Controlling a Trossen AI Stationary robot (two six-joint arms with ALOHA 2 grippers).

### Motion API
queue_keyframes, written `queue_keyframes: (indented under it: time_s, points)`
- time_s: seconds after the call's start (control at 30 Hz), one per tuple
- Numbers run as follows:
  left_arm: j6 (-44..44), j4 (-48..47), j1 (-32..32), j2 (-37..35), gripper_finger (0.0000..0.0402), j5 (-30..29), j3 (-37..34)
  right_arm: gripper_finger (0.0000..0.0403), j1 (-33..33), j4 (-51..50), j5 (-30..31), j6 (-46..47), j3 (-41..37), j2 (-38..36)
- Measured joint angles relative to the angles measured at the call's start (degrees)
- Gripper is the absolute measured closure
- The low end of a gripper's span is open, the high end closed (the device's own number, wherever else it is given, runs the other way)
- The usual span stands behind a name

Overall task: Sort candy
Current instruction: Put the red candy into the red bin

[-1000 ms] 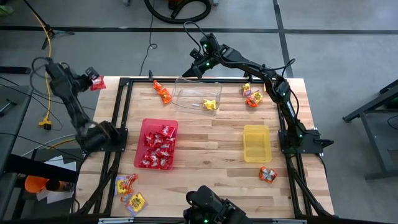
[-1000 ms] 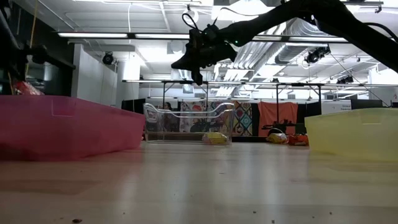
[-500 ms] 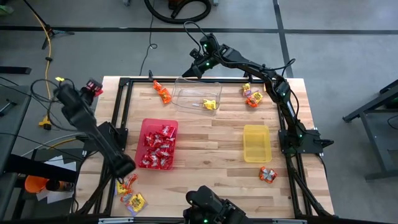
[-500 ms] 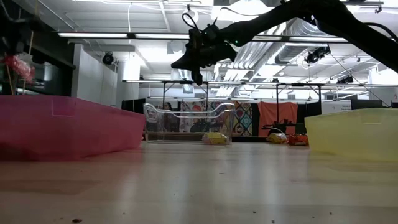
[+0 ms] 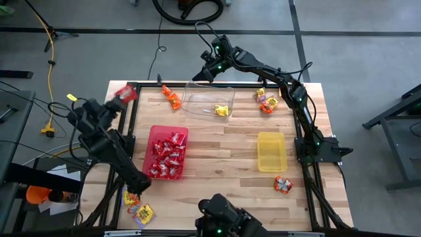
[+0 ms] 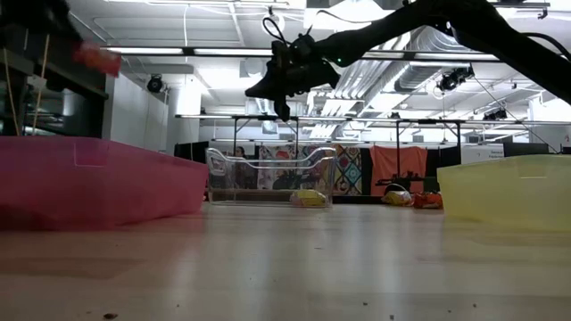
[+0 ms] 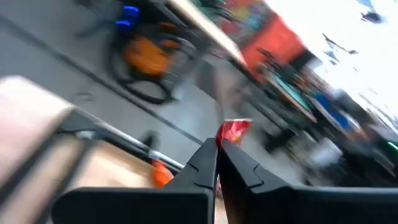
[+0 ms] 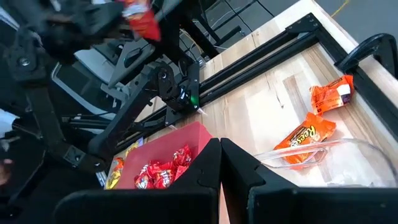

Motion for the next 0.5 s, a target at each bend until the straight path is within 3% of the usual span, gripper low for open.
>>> queue_keyframes:
  time_s: [0.1,0.33,0.5]
  points:
    - [1.3,-0.3,-0.5,-0.1,0.0402,6.8,4.6,0.0403,-1.0,0.3,-0.9,-0.5,0.0,0.0]
    - [-1.1,-2.2,0.6,-0.1,0.0402,6.8,16.4,0.0403,-3.2,0.9,-2.4,0.2,0.0,0.0]
    - [-7.3,3.7,4.0,0.3,0.0402,4.2,16.6,0.0403,-3.8,2.8,-2.9,1.9,0.0,0.0]
